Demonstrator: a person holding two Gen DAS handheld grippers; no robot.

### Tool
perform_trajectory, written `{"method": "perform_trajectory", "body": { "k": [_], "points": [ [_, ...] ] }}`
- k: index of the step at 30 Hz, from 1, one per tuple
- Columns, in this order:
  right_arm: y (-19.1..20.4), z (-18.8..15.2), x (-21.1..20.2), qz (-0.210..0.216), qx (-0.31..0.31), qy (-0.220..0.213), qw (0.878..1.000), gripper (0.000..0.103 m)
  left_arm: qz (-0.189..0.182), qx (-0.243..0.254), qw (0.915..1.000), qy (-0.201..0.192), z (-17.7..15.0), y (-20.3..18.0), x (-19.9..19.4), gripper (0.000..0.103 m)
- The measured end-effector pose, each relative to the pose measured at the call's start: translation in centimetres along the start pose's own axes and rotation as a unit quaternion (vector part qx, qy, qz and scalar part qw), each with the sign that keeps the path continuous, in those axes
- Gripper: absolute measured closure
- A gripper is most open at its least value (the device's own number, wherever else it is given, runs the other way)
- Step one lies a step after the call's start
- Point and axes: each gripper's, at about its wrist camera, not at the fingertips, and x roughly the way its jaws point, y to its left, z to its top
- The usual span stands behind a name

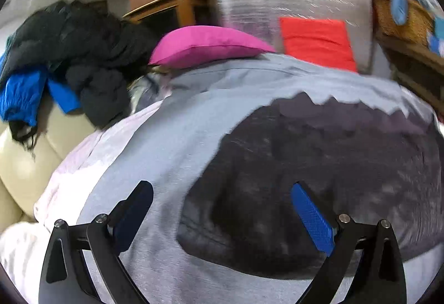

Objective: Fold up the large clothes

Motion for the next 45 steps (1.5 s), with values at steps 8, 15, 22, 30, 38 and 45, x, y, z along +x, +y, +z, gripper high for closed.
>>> {"method": "perform_trajectory", "body": {
  "k": [8,15,22,30,38,45],
  "points": [
    [4.3,-6.2,4.6,-0.073,-0.064,0.114,0.989,0.009,0.005,0.045,0.9984,0.034,-0.5,-2.9,-0.3,0.003],
    [6.4,-2.7,-4.3,-0.059,-0.080,0.042,0.994,0.009,-0.020,0.018,0.9988,-0.041,1.9,-2.3,-10.9,0.003],
    [10.2,-2.3,-13.6,-0.061,-0.118,-0.032,0.991,0.009,-0.016,0.011,0.9927,-0.119,4.4,-1.6,-20.1,0.003],
    [12.6,-3.0,-20.6,-0.065,-0.144,-0.090,0.983,0.009,-0.004,0.007,0.9869,-0.161,5.2,-0.5,-26.2,0.003],
    [14.0,-3.4,-22.8,-0.071,-0.153,-0.106,0.980,0.009,-0.019,-0.023,0.9837,-0.177,5.4,0.8,-28.4,0.003],
    [14.7,-4.1,-22.6,-0.064,-0.154,-0.096,0.981,0.009,-0.013,-0.019,0.9840,-0.177,5.1,1.0,-29.2,0.003]
  ]
}}
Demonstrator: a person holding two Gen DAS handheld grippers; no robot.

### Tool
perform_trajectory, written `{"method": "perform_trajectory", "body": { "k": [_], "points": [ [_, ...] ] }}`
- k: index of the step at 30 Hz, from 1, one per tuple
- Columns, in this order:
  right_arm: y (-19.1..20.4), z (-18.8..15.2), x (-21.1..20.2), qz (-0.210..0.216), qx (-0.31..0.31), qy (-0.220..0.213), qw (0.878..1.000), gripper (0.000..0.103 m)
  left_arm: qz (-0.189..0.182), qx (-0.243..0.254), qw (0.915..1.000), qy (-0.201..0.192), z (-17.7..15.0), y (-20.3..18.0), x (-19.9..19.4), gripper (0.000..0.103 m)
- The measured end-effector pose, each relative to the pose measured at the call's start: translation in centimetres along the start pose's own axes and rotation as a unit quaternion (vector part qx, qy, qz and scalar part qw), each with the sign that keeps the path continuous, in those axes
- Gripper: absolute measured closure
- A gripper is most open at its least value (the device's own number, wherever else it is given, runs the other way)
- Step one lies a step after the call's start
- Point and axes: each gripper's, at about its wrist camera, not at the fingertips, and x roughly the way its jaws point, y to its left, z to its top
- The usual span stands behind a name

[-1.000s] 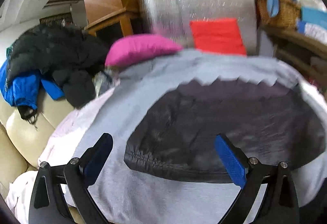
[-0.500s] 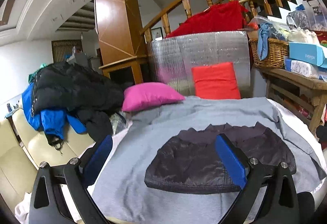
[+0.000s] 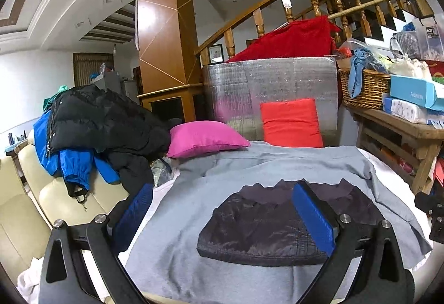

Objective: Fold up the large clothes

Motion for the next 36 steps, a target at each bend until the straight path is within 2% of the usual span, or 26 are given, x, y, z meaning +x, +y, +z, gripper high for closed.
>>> {"method": "perform_trajectory", "body": {
  "k": [16,36],
  "points": [
    [0.9,-0.7,-3.1,0.006,0.000,-0.024,1.000,0.009,-0.009,0.001,0.9999,-0.008,0.6,0.6,-3.8,0.003],
    [4.5,-0.5,-5.1,0.021,-0.024,-0.039,0.999,0.009,0.009,-0.021,0.9997,-0.008,0.3,3.8,-4.6,0.002]
  ]
}}
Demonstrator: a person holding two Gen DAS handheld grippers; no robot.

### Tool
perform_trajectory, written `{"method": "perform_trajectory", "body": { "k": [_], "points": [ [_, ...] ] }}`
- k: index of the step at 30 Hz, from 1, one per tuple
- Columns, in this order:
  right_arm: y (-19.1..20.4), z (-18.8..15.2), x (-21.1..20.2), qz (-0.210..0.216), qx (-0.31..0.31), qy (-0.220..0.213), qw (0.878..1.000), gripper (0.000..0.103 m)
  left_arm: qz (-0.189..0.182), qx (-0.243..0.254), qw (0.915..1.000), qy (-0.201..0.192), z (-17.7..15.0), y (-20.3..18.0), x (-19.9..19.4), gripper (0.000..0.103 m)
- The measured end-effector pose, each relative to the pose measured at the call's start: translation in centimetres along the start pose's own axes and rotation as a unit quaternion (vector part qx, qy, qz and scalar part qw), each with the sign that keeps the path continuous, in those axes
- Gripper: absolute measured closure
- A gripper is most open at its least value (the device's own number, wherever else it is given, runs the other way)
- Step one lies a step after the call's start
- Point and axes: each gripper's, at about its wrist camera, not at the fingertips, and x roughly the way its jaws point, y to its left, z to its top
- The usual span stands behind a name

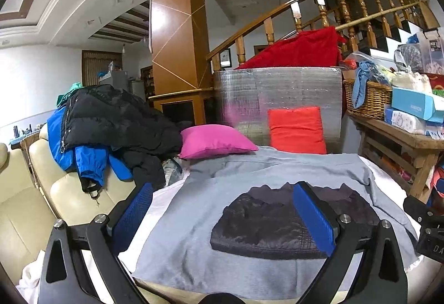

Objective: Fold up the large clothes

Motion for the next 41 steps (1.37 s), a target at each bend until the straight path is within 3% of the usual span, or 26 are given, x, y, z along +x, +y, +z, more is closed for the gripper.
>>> {"method": "perform_trajectory", "body": {
  "k": [33,38,41],
  "points": [
    [3.1,0.2,1.0,0.008,-0.033,0.001,0.999,0.009,0.013,-0.011,0.9998,0.013,-1.3,2.1,1.5,0.002],
    [3.6,0.6,2.3,0.014,-0.042,0.010,0.999,0.009,0.001,-0.013,0.9998,0.013,-1.5,2.1,2.6,0.002],
    [3.7,0.9,3.8,0.014,-0.045,0.016,0.999,0.009,-0.012,-0.022,0.9992,0.032,-1.9,1.9,4.6,0.002]
  ]
}}
